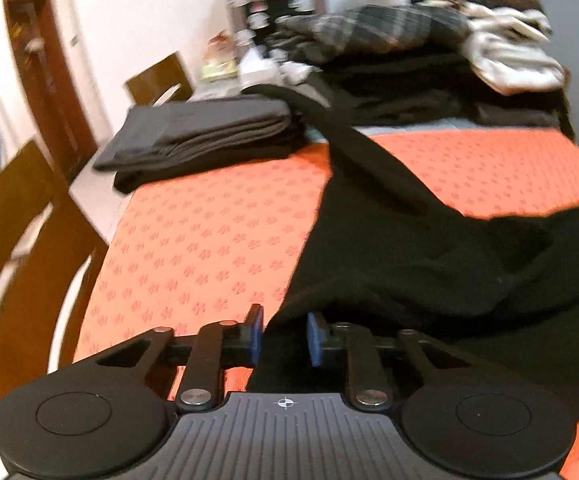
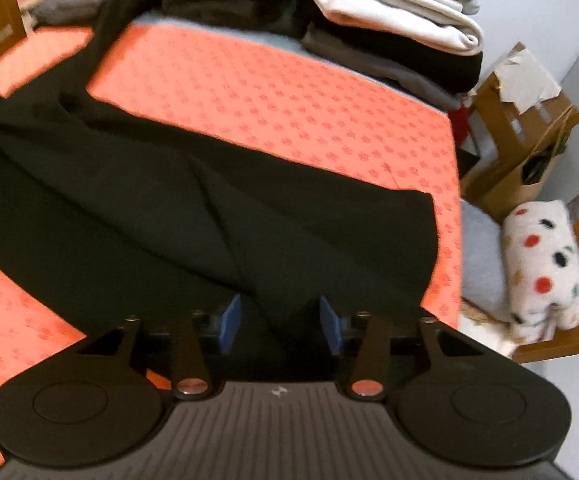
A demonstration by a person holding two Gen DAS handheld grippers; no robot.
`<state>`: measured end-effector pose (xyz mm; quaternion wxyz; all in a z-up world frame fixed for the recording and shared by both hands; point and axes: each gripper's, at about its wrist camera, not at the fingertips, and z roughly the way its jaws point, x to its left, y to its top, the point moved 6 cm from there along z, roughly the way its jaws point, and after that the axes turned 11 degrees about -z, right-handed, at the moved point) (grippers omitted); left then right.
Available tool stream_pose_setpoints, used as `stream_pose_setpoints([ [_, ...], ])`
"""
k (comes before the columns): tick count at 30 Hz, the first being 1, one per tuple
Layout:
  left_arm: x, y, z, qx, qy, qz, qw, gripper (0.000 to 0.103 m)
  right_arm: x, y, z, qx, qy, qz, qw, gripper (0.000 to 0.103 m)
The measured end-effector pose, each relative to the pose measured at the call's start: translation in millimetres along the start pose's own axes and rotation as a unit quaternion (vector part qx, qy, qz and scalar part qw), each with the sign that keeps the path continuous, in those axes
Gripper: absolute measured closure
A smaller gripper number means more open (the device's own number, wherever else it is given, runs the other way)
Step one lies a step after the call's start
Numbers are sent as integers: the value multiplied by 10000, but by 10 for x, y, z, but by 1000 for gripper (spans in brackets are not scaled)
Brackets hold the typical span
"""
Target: Fold clothes
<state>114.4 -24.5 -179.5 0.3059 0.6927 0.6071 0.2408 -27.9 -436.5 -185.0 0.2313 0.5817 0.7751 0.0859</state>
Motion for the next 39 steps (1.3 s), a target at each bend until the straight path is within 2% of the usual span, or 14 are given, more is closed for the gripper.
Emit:
stream_pose_setpoints([
  [1,23,1,7,22,9,-119,9999,81,-21,-9,-4,36,-78,-23,10000,89],
  [3,48,5,18,34,40,-265,9996,82,-64,-27,-13,109,-235,-69,9996,101],
  [6,70,9,31,53,77,-463,9989,83,-212,32,-154,39,-601,-33,9982,101],
  [11,118,33,68,105,95,-774,9969,84,-580,451,-516,-420,-1105,-42,9930,101],
  [16,183,45,44,91,71,-1244,9922,86,-901,1093,-947,-1270,-1616,-192,9785,102],
  [19,198,39,4,24,52,-1335,9910,86,-1001,1263,-1164,-1637,-1706,-122,9716,101],
  [21,235,12,-17,7,81,-1397,9902,86,-991,1199,-1171,-1600,-1690,-93,9725,101],
  [23,298,-35,-21,24,125,-1489,9888,86,-946,980,-1062,-1408,-1608,16,9769,101],
  [29,390,-139,-89,42,101,-1438,9896,86,-547,-106,-475,-336,-1266,369,9907,101],
  [31,393,-133,-114,88,17,-1405,9900,86,-402,-363,-357,-163,-1207,520,9912,101],
  [35,410,-90,-230,157,-209,-1515,9881,85,-273,-642,-310,0,-1303,768,9885,100],
  [39,336,-1,-427,13,-454,-1448,9884,74,-272,-774,-377,-20,-1320,997,9862,95],
])
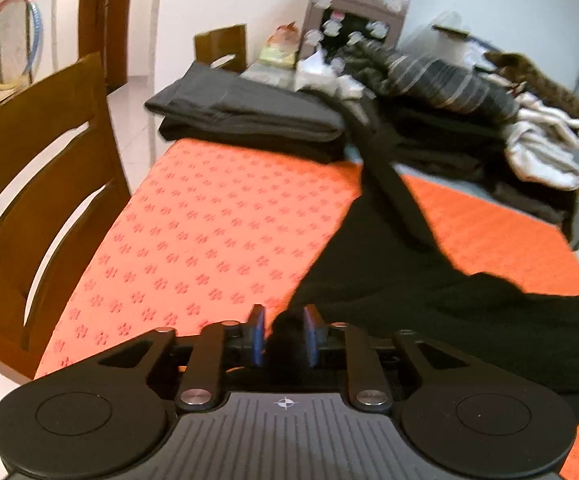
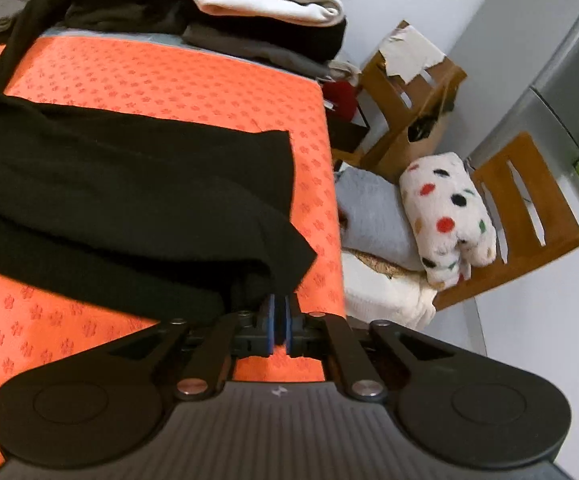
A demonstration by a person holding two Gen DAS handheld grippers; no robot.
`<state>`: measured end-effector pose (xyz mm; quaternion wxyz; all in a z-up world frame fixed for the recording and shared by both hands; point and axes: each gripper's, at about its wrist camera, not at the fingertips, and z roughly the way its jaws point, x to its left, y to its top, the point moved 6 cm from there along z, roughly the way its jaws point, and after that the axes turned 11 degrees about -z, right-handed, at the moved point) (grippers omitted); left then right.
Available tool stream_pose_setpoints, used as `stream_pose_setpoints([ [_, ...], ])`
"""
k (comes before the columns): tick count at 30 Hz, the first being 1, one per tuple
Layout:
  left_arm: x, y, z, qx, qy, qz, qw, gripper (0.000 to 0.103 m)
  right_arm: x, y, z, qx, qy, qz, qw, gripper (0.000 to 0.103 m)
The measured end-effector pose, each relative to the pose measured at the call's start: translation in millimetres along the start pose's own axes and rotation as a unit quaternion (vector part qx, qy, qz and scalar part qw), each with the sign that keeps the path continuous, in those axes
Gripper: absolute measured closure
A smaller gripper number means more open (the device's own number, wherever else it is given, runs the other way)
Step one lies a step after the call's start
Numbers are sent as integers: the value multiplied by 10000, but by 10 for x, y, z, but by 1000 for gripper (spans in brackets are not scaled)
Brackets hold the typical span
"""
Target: Fold clothes
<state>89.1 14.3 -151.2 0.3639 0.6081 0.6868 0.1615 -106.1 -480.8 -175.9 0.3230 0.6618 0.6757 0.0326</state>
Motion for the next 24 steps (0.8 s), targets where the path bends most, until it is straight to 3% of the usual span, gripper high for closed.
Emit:
stream_pose_setpoints([
  [5,-259,60,-77,-147,-299,248,9991,67,-303,-153,-43,-117,215,1150,9931,92],
  [8,-408,26,29,78,-525,305,9981,64,-395,-170,-14,-377,687,1856,9795,77],
  [10,-489,-25,123,239,-641,314,9972,61,-332,-131,3,-536,930,1830,9772,62],
  [12,-543,-77,217,395,-715,277,9963,61,-189,-89,34,-516,1016,1431,9831,56],
  [14,-562,-119,305,501,-763,184,9957,60,-81,-69,76,-459,1027,1145,9870,56],
  [16,-547,-170,413,649,-720,84,9952,59,-37,-60,134,-378,872,920,9912,59],
  [17,-533,-189,454,717,-677,45,9951,60,-38,-57,166,-272,736,778,9939,68],
  [18,-515,-202,484,778,-616,16,9951,60,-42,-52,196,-156,601,631,9961,98],
  [20,-484,-222,526,880,-496,1,9949,60,-93,-22,199,-5,183,337,9993,98],
  [24,-450,-266,531,1027,-345,218,9939,60,-159,65,80,-113,-636,-582,9962,98],
])
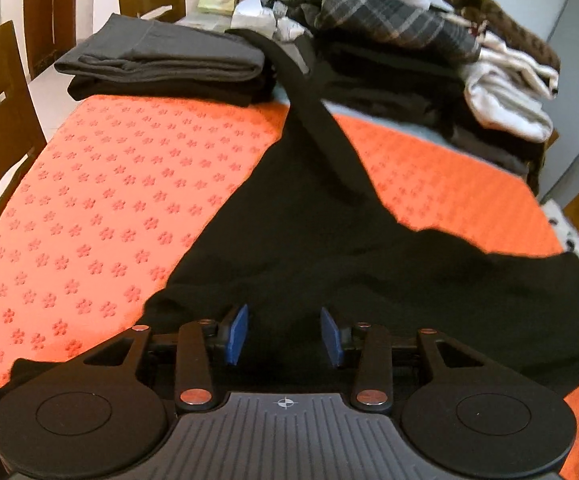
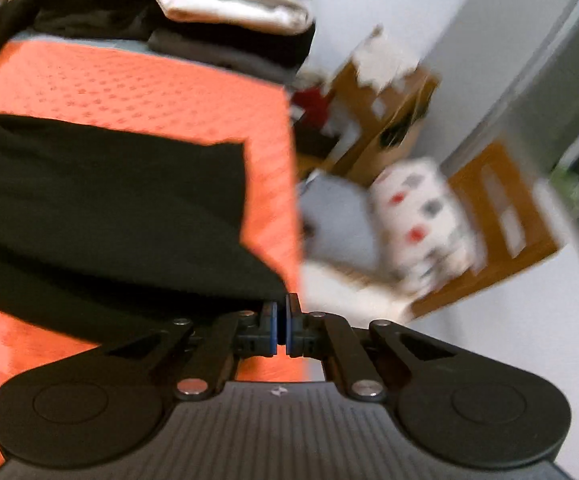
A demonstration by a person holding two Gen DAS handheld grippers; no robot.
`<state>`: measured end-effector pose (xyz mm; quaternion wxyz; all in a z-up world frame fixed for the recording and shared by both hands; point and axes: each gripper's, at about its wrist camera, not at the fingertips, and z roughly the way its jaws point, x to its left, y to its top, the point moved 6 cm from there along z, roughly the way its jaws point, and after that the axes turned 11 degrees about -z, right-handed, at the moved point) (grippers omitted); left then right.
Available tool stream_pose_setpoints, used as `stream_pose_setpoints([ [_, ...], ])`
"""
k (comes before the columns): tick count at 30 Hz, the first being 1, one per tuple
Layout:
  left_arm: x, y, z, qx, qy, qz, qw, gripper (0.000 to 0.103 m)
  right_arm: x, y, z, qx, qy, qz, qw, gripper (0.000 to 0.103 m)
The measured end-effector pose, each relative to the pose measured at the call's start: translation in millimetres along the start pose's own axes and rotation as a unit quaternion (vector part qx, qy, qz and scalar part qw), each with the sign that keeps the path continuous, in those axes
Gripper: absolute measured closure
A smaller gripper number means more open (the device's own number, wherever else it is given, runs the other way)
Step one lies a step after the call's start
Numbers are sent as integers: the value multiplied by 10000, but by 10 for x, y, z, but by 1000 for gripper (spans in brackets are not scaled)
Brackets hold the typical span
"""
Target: Fold clothes
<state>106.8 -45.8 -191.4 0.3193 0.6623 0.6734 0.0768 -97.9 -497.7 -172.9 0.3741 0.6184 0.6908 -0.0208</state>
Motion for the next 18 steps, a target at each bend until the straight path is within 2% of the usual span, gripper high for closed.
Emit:
stream_pose_setpoints([
  [3,4,-30,18,19,72,83,9999,60,98,-6,57,33,-325,-762,9966,98],
  [7,2,-27,13,16,91,89,9999,60,251,-207,283,637,-16,-871,9942,92],
  [10,17,-9,-44,-39,16,-47,10000,59,160,-326,267,978,-13,-548,9937,86],
  [13,29,35,-147,-164,-98,-270,9995,55,-5,-410,153,1160,-99,-134,9931,84],
  [16,20,119,-211,-285,-151,-405,9987,53,-177,-380,-40,964,160,719,9926,79],
  [18,22,192,-217,-346,-141,-427,9984,52,-270,-292,-157,737,431,1287,9880,77],
])
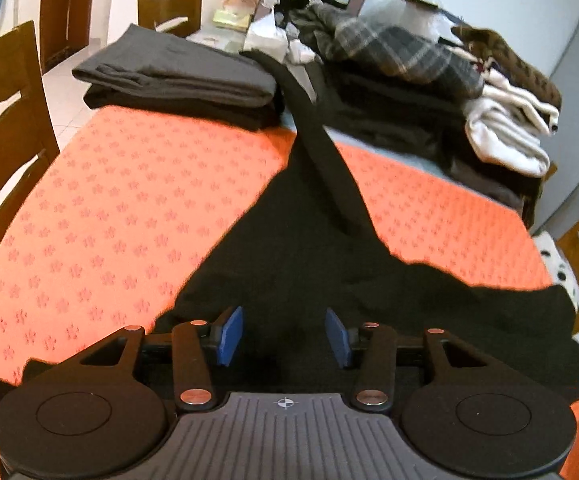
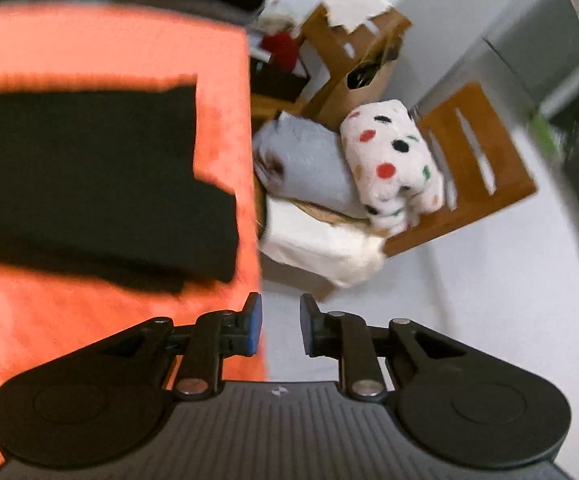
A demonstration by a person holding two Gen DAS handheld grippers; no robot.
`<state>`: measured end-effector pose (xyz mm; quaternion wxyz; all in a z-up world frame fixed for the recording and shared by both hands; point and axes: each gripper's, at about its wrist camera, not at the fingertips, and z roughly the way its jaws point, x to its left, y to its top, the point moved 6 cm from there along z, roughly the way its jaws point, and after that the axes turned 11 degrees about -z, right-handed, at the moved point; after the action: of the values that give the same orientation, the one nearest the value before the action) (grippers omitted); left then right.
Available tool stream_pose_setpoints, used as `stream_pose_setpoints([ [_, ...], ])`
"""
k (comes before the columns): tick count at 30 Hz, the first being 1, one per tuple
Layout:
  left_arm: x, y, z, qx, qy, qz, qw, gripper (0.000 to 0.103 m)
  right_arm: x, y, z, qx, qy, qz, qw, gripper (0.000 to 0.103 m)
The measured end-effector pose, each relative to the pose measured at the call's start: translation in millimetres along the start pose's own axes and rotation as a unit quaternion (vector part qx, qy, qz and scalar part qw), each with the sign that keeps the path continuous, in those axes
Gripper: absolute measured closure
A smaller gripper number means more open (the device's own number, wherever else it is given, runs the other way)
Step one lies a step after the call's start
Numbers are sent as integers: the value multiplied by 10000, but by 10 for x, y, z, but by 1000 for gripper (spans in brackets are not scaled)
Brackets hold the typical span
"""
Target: Fold clothes
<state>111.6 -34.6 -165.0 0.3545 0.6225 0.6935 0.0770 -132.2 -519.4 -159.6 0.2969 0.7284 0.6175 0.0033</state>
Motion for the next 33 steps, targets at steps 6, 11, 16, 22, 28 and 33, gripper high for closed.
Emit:
stream_pose_setpoints([
  [6,72,167,42,-100,106,-49,9999,51,220,575,-231,-743,1065,504,9903,73],
  [11,135,189,-6,-141,119,-33,9998,49,648,1235,-360,-1265,1911,223,9731,69],
  [16,166,118,-101,-134,57,143,9998,47,1177,1957,-501,-1646,2633,-131,9505,64],
  [22,229,13,-133,-60,10,38,10000,47,1839,2828,-510,-1936,3218,-559,9251,58],
  [28,294,-59,-142,-37,-55,-293,9995,47,2565,3598,-409,-2099,3569,-1055,9041,56],
  [33,283,-93,-174,-34,-175,-396,9991,46,3185,4030,-212,-2063,3673,-1386,8963,56],
])
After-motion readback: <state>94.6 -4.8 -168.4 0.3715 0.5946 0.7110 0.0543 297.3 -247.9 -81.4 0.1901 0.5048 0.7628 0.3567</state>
